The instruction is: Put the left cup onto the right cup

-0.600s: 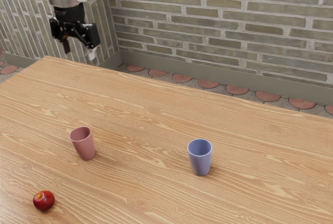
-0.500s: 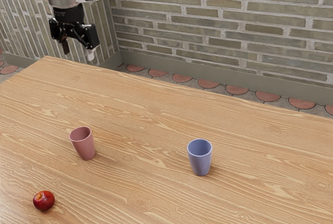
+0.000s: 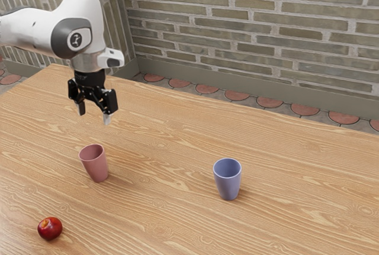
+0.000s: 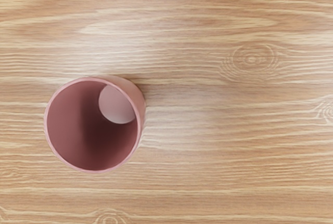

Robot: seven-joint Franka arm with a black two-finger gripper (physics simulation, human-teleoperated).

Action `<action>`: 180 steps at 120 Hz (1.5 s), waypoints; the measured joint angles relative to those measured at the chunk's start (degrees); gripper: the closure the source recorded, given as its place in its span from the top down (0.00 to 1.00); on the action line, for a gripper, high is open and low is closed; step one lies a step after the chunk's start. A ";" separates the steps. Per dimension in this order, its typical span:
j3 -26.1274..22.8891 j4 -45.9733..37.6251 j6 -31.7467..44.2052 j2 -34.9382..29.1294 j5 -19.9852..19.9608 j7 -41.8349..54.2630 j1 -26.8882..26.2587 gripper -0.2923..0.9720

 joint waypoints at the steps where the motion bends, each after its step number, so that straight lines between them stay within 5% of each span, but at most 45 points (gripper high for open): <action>1: 0.03 -0.24 0.34 0.02 0.01 0.02 -0.02 0.77; 79: 1.06 -15.72 20.26 0.40 -0.38 0.61 -0.16 0.77; 180: 4.09 -17.91 26.19 2.24 -0.41 1.11 -2.62 0.77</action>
